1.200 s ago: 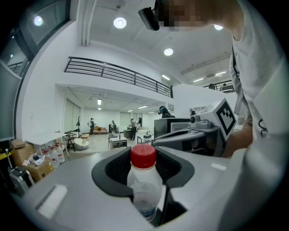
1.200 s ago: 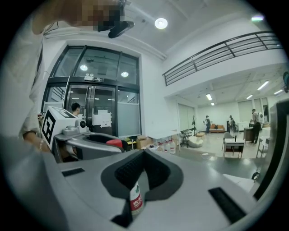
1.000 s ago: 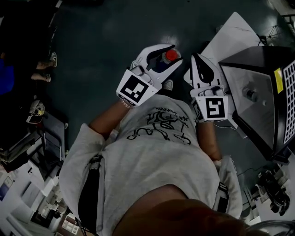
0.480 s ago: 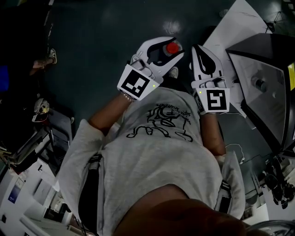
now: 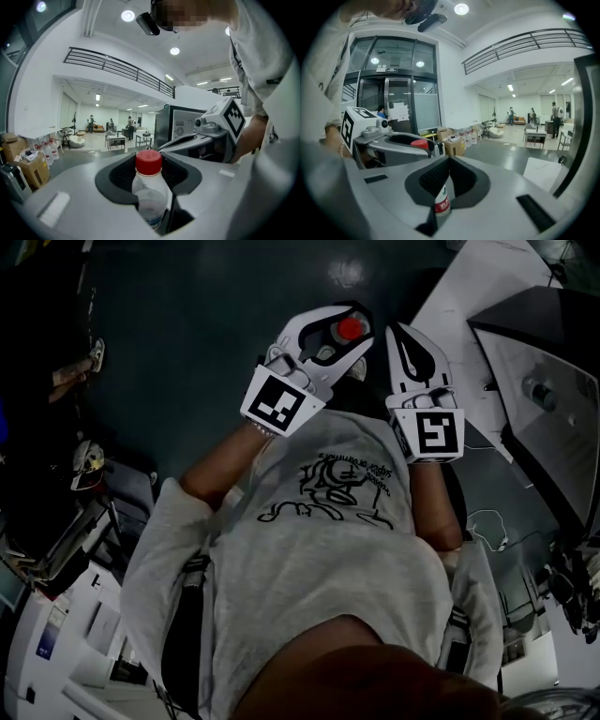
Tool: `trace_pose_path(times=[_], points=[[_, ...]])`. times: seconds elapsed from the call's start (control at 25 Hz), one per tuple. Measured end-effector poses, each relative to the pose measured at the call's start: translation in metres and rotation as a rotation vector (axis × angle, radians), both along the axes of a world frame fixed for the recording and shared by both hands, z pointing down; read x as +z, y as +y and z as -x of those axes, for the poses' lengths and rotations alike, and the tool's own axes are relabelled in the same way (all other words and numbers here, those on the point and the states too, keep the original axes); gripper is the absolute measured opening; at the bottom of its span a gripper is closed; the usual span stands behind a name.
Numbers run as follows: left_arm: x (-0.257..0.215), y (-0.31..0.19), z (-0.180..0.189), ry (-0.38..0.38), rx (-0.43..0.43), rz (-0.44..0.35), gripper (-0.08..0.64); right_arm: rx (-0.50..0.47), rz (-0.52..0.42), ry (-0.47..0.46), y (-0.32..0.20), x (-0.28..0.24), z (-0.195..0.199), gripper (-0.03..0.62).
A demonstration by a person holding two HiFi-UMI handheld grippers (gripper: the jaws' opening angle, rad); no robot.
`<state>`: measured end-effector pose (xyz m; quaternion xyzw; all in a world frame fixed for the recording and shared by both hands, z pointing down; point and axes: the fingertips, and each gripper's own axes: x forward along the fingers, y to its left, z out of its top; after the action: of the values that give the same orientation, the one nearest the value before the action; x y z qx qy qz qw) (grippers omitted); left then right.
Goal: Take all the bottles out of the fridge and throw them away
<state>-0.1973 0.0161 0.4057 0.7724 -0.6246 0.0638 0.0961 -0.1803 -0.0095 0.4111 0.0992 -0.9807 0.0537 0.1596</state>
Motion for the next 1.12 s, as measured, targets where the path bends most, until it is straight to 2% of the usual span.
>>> trace_pose_path(times=[0.44,0.6,1.12], points=[[0.047,0.011,-0.009,0.004,0.021,0.007,0.161,0.028,0.061,0.060,0.017,0.051,-0.010,0.009],[0.066,0.015,-0.009,0.010,0.021,0.013,0.161,0.037,0.101,0.124,0.024,0.078,-0.017,0.009],[0.129,0.028,-0.014,-0.018,0.032,0.017,0.161,0.052,0.145,0.133,0.034,0.139,-0.025,0.009]])
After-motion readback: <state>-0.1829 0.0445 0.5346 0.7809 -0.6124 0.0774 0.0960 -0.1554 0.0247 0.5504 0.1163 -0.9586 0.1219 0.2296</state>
